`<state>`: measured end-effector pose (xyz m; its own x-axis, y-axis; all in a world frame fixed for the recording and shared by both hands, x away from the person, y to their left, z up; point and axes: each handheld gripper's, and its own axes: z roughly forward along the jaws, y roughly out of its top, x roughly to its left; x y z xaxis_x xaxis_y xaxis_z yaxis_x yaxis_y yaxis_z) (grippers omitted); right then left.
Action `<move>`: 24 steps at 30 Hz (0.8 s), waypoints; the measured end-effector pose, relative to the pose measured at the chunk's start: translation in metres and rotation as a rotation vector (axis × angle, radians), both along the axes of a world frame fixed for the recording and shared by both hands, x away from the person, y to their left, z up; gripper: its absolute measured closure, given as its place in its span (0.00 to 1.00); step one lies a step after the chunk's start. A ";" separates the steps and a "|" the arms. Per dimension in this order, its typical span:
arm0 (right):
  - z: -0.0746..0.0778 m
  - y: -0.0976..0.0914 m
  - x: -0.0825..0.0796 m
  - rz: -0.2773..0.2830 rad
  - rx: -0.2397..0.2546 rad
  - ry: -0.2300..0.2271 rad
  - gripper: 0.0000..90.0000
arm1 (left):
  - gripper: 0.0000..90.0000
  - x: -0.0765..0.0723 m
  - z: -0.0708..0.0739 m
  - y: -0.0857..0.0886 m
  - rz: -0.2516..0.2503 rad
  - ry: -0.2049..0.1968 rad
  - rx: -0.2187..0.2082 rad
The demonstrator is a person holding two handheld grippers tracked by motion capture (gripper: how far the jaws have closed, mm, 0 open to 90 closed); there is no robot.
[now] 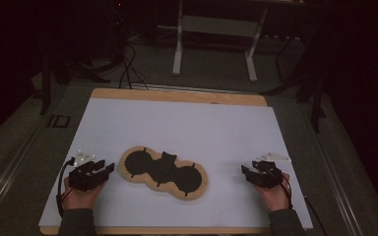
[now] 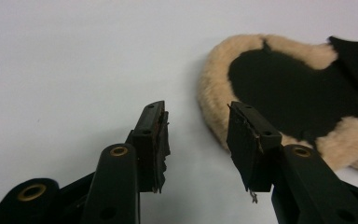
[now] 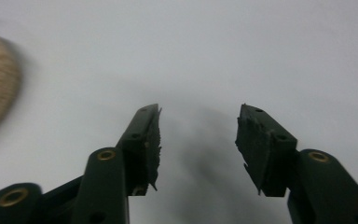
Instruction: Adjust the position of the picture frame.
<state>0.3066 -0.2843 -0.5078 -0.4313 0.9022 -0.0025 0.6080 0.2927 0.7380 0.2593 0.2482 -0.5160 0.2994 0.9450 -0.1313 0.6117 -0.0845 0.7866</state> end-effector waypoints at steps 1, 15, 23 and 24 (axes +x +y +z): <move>0.001 0.002 -0.001 0.002 0.002 -0.012 0.56 | 0.64 0.000 0.001 -0.001 -0.003 -0.003 0.010; 0.009 0.008 -0.009 0.055 0.156 -0.066 0.74 | 0.64 -0.009 0.001 -0.013 -0.112 0.031 -0.011; 0.011 0.012 -0.011 0.066 0.164 -0.096 0.88 | 0.76 -0.011 0.000 -0.023 -0.195 0.043 0.017; 0.011 0.013 -0.011 0.067 0.162 -0.098 0.91 | 0.79 -0.011 0.000 -0.025 -0.212 0.046 0.025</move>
